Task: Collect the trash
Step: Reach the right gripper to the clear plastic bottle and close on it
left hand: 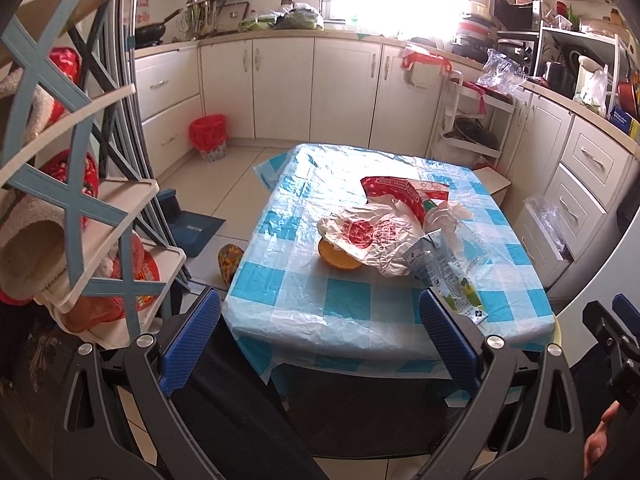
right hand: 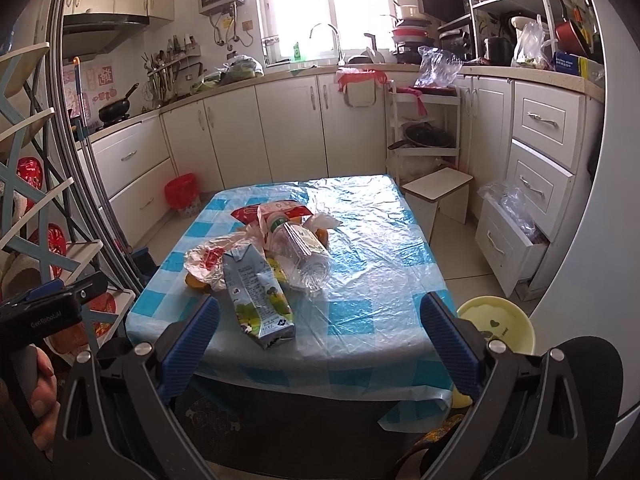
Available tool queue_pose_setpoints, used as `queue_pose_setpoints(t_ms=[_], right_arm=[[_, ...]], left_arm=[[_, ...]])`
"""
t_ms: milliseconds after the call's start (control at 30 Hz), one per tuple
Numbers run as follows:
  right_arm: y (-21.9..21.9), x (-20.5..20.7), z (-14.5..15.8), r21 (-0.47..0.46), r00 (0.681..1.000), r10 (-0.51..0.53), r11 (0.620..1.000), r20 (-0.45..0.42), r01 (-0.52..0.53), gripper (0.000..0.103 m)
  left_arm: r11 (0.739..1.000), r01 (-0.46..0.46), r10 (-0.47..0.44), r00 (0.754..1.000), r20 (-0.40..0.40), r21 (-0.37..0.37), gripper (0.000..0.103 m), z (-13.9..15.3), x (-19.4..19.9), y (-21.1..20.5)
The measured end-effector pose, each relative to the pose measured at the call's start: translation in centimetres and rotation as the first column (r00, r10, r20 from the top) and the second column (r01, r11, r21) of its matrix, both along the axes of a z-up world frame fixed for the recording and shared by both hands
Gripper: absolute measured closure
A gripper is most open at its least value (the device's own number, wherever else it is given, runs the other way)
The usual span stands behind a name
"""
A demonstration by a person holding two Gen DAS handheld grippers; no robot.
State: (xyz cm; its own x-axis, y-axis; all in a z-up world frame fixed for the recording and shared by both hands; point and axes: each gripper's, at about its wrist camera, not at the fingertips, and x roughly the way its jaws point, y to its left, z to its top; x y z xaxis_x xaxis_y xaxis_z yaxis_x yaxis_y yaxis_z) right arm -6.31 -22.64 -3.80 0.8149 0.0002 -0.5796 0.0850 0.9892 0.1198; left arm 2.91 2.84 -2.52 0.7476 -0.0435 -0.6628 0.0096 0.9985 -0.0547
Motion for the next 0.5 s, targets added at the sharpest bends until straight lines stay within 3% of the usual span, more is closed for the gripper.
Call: queue_pose_setpoints(t_ms=[500], right_arm=[[-2.2,7.1,-3.6,0.067,0.989,0.058,0.997,-0.134,-0.050,0.007]], left_arm=[[0.998,-0.014,0.008,0.994,-0.107,-0.057,0.008,-3.8,7.3,0.1]])
